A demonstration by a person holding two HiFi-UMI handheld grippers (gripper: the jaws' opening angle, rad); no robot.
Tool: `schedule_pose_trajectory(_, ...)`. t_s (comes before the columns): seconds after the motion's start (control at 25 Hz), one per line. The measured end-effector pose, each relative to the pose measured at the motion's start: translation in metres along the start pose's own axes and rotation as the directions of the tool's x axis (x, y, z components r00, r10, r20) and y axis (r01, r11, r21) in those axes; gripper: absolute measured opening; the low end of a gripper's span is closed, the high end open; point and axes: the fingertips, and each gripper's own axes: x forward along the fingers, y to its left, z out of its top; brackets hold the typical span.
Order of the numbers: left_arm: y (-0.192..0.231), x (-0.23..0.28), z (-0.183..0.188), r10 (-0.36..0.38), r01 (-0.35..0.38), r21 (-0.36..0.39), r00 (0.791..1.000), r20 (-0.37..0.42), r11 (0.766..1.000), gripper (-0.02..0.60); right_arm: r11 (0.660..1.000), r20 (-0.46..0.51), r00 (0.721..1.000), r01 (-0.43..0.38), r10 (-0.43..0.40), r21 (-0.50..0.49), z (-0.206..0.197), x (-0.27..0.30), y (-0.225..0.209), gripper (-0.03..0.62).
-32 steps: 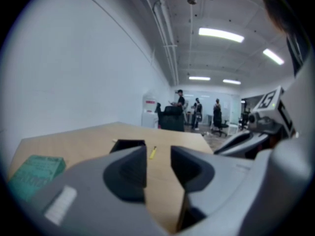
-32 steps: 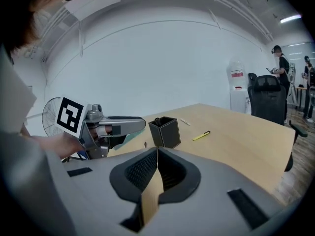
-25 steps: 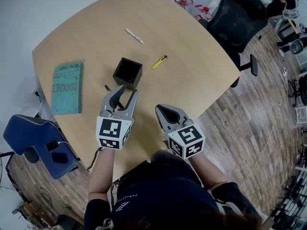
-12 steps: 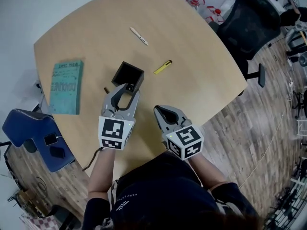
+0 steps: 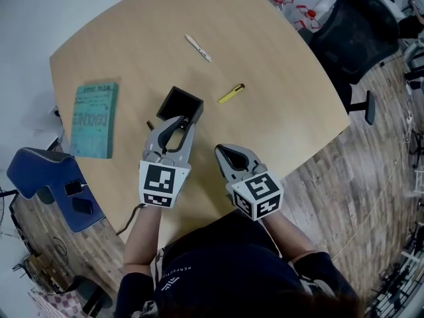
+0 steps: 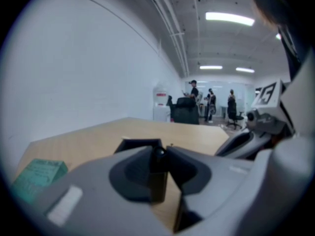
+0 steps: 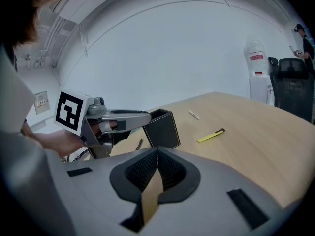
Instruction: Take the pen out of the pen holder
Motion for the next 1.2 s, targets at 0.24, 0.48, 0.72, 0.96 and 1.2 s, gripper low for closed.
schedule_pose_trajectory(0.24, 0.002, -0.003, 0.003, 0.001, -0.001, 0.005, 1.000, 0.019, 1.000, 0.087, 1.000, -0.006, 1.000, 0.005, -0.005, -0.004, -0.001, 0.000, -0.002, 0.003)
schedule_pose_trajectory(0.48, 0.012, -0.014, 0.019, 0.035, -0.036, 0.008, 0.995, 0.091, 0.999, 0.087, 1.000, 0.001, 1.000, 0.012, -0.012, -0.017, 0.002, -0.001, 0.003, 0.003)
schedule_pose_trajectory(0.72, 0.025, -0.041, 0.037, 0.062, -0.055, -0.044, 0.984, 0.166, 0.997, 0.087, 0.999, 0.004, 1.000, 0.021, -0.021, -0.025, 0.001, -0.003, 0.017, 0.003)
schedule_pose_trajectory(0.96, 0.034, -0.071, 0.055, 0.071, -0.059, -0.056, 0.969, 0.238, 0.997, 0.087, 0.999, 0.017, 0.999, 0.029, -0.028, -0.044, 0.002, -0.002, 0.038, 0.003)
schedule_pose_trajectory(1.2, 0.033, -0.105, 0.073, 0.071, -0.060, -0.045, 0.951, 0.300, 0.997, 0.087, 0.997, 0.036, 0.998, 0.045, -0.043, -0.058, 0.004, -0.010, 0.055, 0.003)
